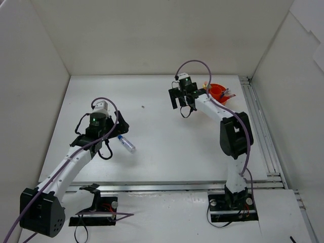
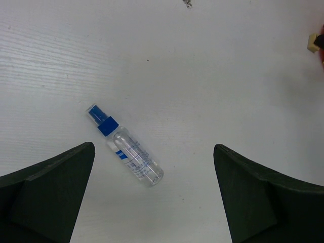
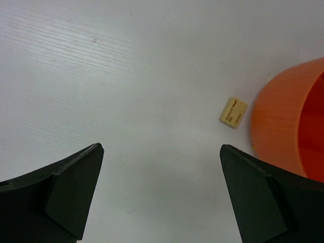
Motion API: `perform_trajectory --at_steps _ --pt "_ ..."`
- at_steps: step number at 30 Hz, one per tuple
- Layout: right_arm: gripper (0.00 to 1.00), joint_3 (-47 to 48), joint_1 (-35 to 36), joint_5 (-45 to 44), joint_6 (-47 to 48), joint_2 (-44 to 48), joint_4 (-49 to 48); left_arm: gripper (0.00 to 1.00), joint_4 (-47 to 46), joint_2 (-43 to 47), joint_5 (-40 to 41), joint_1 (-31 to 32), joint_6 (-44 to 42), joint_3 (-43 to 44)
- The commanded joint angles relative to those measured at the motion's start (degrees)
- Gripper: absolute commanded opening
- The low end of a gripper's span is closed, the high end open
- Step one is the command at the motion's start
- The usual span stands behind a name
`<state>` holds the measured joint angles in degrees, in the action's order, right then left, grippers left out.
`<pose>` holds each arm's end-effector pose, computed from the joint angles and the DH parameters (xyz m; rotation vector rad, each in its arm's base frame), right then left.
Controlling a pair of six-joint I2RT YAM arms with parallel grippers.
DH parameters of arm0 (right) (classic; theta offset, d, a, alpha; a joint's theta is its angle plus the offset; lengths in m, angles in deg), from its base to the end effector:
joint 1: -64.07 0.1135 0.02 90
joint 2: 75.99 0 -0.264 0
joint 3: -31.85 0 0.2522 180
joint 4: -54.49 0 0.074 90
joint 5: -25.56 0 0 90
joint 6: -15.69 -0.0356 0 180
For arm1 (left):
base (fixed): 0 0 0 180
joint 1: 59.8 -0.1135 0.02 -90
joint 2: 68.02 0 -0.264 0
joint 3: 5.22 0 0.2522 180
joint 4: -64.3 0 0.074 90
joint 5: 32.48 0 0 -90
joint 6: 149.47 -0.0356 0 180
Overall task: Sort the stationery into containers
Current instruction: Pick up the stationery from the center of the board.
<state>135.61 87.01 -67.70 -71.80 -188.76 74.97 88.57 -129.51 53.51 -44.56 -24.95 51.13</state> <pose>0.4305 0.1800 0.2635 -0.4261 2.0445 0.1575 0.2315 -0.0656 0.2691 -0.3150 2.1159 -0.5936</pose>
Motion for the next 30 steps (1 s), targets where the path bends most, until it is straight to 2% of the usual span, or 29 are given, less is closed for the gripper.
perform_trajectory --at_steps 1,3,8,19,23,28,30 --pt "0.98 6.93 0.00 -14.83 -13.90 -3.94 5.48 1.00 -1.89 2.69 1.19 -0.39 -0.95 1.09" --pt "0.98 11.31 -0.18 -18.07 -16.29 -7.88 10.56 1.00 -1.89 3.31 1.72 -0.39 -1.30 0.74" --pt "0.98 15.38 -0.96 -21.25 -19.11 -12.47 12.97 1.00 -1.54 3.93 2.25 -0.39 -2.09 0.74" --pt "0.98 20.92 -3.95 -20.90 -18.94 -18.80 13.41 1.00 -2.33 2.87 2.78 -0.92 -2.53 0.48" --pt "0.98 22.41 -4.39 -17.83 -19.99 -20.82 13.41 1.00 -2.50 1.73 2.08 -0.92 -2.62 1.09" --pt "0.90 23.29 -5.36 -13.79 -21.92 -22.31 13.32 1.00 -2.42 0.50 1.99 -0.92 -2.71 1.79" --pt "0.79 23.64 -5.89 -12.91 -22.54 -22.93 13.41 1.00 -2.50 0.15 1.99 -0.92 -2.71 1.97"
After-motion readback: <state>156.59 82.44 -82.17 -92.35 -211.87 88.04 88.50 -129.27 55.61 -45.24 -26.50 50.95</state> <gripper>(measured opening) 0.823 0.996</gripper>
